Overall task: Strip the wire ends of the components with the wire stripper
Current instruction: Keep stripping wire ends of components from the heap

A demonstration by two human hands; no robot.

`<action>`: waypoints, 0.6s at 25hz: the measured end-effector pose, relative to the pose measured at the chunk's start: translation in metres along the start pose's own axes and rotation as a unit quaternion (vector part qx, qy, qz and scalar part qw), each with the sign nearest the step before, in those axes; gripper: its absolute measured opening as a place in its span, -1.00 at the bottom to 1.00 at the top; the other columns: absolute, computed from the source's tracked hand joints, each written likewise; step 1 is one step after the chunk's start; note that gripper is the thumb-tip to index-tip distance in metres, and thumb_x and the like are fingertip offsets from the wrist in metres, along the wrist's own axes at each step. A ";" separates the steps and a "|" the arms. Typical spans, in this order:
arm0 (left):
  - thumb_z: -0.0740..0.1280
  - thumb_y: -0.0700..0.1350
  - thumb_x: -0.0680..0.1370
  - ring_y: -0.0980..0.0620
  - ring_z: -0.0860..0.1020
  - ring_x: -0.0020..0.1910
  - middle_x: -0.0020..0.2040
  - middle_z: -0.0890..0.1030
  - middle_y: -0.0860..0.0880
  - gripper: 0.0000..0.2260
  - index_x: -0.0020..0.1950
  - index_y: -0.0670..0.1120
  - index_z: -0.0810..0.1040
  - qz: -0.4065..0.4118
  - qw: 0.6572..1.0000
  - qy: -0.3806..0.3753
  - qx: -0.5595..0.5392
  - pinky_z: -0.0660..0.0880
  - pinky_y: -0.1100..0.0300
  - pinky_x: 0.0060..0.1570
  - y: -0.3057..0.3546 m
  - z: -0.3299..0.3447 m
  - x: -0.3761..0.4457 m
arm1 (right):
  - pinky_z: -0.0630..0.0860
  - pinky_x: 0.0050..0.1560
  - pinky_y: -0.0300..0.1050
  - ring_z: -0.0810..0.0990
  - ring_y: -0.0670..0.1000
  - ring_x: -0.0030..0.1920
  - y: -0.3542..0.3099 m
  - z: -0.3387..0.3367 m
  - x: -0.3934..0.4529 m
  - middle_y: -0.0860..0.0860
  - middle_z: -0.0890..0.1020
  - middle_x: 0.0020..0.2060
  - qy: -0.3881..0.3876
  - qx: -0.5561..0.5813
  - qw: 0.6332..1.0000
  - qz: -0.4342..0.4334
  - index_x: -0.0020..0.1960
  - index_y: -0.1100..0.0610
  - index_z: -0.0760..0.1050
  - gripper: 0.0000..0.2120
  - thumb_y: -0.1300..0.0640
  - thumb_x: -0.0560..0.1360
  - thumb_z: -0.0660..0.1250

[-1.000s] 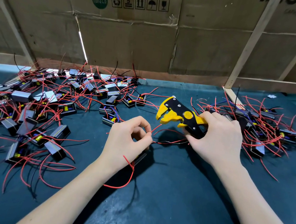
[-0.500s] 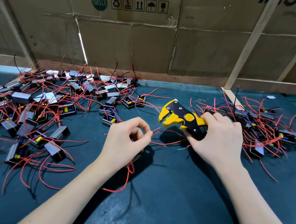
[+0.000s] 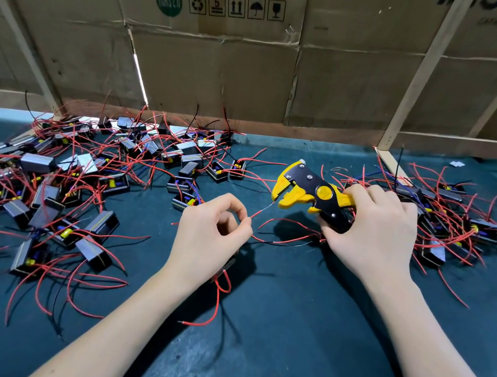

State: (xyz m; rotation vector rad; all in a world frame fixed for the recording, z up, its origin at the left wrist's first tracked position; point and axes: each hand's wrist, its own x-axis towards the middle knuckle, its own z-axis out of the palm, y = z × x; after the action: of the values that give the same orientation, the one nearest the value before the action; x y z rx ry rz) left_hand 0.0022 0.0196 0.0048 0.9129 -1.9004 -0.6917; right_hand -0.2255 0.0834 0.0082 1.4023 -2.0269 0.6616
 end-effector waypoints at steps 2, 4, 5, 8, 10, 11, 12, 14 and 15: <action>0.40 -0.25 0.47 -0.08 0.40 -0.49 -0.53 0.49 -0.06 -0.85 -0.25 -0.08 0.49 0.003 1.000 0.000 0.009 0.40 0.23 -0.29 -0.001 0.001 0.000 | 0.27 -0.12 0.00 0.51 0.18 -0.16 -0.002 0.000 -0.001 0.05 0.56 -0.22 -0.001 0.001 1.000 -0.010 -0.10 0.11 0.52 -0.59 -0.16 0.26 0.51; 0.40 -0.25 0.47 -0.07 0.40 -0.49 -0.53 0.50 -0.06 -0.85 -0.25 -0.08 0.49 0.006 1.000 -0.002 0.012 0.40 0.24 -0.29 -0.001 0.001 0.000 | 0.27 -0.12 0.00 0.52 0.18 -0.16 -0.004 0.000 -0.002 0.05 0.55 -0.23 -0.006 0.005 1.000 -0.024 -0.09 0.11 0.53 -0.59 -0.18 0.27 0.49; 0.40 -0.25 0.47 -0.06 0.39 -0.49 -0.53 0.50 -0.06 -0.85 -0.25 -0.08 0.49 0.009 1.000 -0.006 0.014 0.40 0.25 -0.29 -0.002 0.001 0.000 | 0.27 -0.12 0.01 0.52 0.18 -0.16 -0.005 0.000 -0.002 0.05 0.55 -0.24 -0.008 0.006 0.999 -0.030 -0.09 0.11 0.53 -0.59 -0.18 0.27 0.49; 0.40 -0.24 0.47 -0.06 0.40 -0.49 -0.53 0.50 -0.06 -0.86 -0.24 -0.09 0.50 0.017 1.000 -0.012 0.017 0.41 0.22 -0.27 -0.002 0.002 -0.001 | 0.27 -0.13 0.00 0.52 0.18 -0.16 -0.007 -0.001 -0.002 0.04 0.55 -0.24 -0.011 0.008 0.999 -0.035 -0.10 0.11 0.53 -0.59 -0.17 0.26 0.49; 0.40 -0.24 0.47 -0.06 0.40 -0.49 -0.52 0.50 -0.06 -0.87 -0.23 -0.09 0.50 0.022 1.000 -0.014 0.011 0.41 0.21 -0.29 -0.002 0.001 -0.001 | 0.26 -0.13 0.00 0.52 0.17 -0.16 -0.007 -0.001 -0.002 0.04 0.54 -0.25 -0.015 0.007 0.999 -0.034 -0.10 0.10 0.52 -0.59 -0.17 0.26 0.49; 0.40 -0.24 0.48 -0.05 0.39 -0.49 -0.52 0.50 -0.07 -0.87 -0.23 -0.09 0.50 0.024 1.000 -0.014 0.004 0.40 0.23 -0.31 -0.001 0.001 -0.001 | 0.26 -0.13 0.00 0.52 0.17 -0.17 -0.007 -0.001 -0.002 0.04 0.54 -0.25 -0.018 0.005 0.999 -0.032 -0.10 0.10 0.52 -0.59 -0.18 0.27 0.49; 0.39 -0.24 0.48 -0.04 0.39 -0.50 -0.51 0.50 -0.07 -0.87 -0.22 -0.09 0.49 0.026 1.000 -0.014 -0.004 0.38 0.26 -0.34 -0.001 0.001 -0.002 | 0.25 -0.13 0.00 0.52 0.17 -0.17 -0.007 -0.001 -0.003 0.04 0.54 -0.25 -0.022 0.003 0.999 -0.031 -0.10 0.10 0.52 -0.59 -0.18 0.27 0.49; 0.39 -0.22 0.47 -0.02 0.38 -0.50 -0.51 0.49 -0.06 -0.88 -0.22 -0.08 0.49 0.030 0.999 -0.010 -0.013 0.35 0.31 -0.36 0.000 0.001 -0.002 | 0.25 -0.12 0.00 0.51 0.17 -0.17 -0.007 -0.001 -0.003 0.04 0.55 -0.25 -0.027 0.003 0.999 -0.028 -0.11 0.11 0.52 -0.59 -0.19 0.28 0.48; 0.38 -0.21 0.47 -0.02 0.37 -0.51 -0.52 0.49 -0.05 -0.89 -0.22 -0.08 0.49 0.031 0.999 -0.008 -0.010 0.35 0.32 -0.36 0.000 0.001 -0.002 | 0.25 -0.12 0.00 0.52 0.17 -0.17 -0.007 -0.001 -0.003 0.05 0.55 -0.24 -0.029 0.003 0.999 -0.027 -0.10 0.11 0.52 -0.59 -0.19 0.28 0.48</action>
State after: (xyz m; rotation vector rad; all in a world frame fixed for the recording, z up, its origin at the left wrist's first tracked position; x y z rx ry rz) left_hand 0.0021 0.0215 0.0033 0.8349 -1.9252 -0.6810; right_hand -0.2175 0.0836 0.0070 1.4916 -2.0249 0.6108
